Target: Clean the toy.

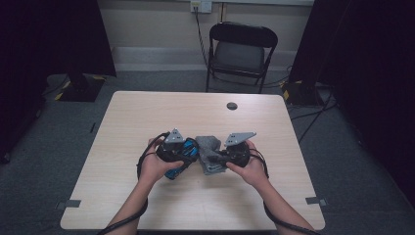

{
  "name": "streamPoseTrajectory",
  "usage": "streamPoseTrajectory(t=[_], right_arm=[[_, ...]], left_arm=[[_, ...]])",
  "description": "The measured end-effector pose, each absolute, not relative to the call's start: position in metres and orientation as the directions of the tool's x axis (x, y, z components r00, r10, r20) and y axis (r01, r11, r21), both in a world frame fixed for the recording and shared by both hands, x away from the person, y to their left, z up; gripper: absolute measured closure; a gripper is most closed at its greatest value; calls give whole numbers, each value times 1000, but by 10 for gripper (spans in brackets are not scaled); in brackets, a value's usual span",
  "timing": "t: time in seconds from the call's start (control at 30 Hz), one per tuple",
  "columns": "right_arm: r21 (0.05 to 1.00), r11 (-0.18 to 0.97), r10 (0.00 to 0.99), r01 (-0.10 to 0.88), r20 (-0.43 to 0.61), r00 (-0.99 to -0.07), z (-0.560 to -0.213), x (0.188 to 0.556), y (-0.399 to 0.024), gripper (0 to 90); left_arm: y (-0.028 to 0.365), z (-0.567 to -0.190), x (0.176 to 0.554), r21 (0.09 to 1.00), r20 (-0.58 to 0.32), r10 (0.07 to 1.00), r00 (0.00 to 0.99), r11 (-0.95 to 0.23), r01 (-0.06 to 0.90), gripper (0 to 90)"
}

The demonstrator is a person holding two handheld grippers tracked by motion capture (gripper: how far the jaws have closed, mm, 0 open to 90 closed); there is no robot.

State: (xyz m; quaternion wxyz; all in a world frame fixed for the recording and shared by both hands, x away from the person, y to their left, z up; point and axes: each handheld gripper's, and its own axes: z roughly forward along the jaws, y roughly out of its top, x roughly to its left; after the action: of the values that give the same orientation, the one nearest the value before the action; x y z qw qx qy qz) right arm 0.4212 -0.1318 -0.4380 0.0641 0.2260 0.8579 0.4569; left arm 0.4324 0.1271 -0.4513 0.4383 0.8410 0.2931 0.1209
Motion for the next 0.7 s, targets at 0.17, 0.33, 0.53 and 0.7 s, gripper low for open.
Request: streamPoseTrajectory(t=[0.17, 0.33, 0.53, 0.7], right_arm=[[814, 479, 429, 329, 111, -897, -442, 412, -137, 757], [814, 481, 410, 325, 119, -904, -444, 407, -140, 757], [812, 484, 397, 327, 130, -909, -447, 400, -149, 753], [820, 460, 439, 340, 123, -890, -445, 403, -161, 752]], left_arm=[[129, -452, 434, 810, -53, 606, 793, -439, 390, 256], [131, -451, 435, 813, -55, 618, 785, -428, 394, 256], [137, -448, 436, 820, -54, 634, 771, -412, 397, 256], [136, -446, 435, 820, -62, 631, 774, -410, 399, 256]])
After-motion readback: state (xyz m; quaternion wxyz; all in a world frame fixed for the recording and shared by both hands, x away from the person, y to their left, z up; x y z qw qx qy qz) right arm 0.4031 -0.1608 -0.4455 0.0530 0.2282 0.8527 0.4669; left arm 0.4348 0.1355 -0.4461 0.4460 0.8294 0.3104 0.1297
